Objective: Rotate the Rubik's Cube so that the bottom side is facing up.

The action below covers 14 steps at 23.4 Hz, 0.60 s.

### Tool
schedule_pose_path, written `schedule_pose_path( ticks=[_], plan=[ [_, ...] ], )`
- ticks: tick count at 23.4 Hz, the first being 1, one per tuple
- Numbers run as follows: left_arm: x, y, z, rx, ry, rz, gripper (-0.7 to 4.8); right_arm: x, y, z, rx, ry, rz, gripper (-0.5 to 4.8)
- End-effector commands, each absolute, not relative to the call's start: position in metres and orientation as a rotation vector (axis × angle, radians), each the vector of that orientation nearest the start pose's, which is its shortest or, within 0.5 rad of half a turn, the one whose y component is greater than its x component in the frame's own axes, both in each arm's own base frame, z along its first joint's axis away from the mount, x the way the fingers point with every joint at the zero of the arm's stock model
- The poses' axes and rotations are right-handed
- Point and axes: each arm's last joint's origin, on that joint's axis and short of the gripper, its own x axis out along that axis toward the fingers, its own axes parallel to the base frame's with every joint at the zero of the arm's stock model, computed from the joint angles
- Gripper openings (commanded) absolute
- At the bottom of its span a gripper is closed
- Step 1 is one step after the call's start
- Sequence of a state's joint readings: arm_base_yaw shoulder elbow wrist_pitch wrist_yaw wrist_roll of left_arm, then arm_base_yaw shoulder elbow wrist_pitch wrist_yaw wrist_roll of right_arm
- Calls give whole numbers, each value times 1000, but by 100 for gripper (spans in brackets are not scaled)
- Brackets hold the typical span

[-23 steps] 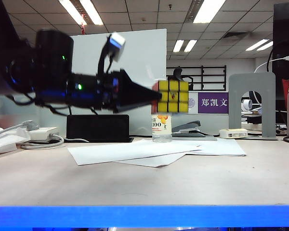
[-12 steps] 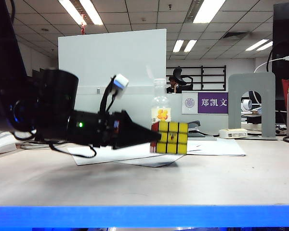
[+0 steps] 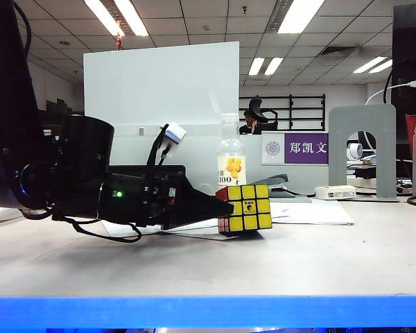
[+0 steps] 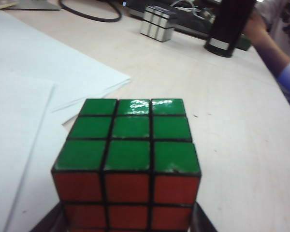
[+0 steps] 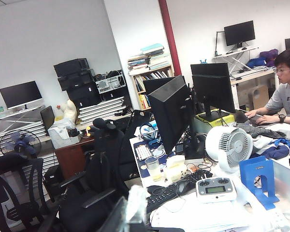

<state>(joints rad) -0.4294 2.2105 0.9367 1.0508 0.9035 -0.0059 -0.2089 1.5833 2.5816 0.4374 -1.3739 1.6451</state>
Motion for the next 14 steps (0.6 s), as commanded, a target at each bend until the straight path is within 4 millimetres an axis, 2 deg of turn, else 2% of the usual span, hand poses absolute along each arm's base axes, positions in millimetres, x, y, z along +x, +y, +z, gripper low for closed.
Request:
schedule_pose_path(
  ticks=[1,2,7,10,14],
  plan=[
    [347,-182,79,-69,250,-1297,164,113,5,680,302,-37,1348,-9],
    [347,-182,79,-69,251,-1297,184,113,5,680,302,-37,1348,-9],
    [345,-183,80,-99,264,-1372,203,113,5,680,301,-34,1349,-9],
    [344,-183,81,-150,301,-1399,337,111,6,680,299,-36,1349,-9],
    [344,-184,89,-152,232,-1430,377,110,6,680,298,-36,1350,-9]
  ],
)
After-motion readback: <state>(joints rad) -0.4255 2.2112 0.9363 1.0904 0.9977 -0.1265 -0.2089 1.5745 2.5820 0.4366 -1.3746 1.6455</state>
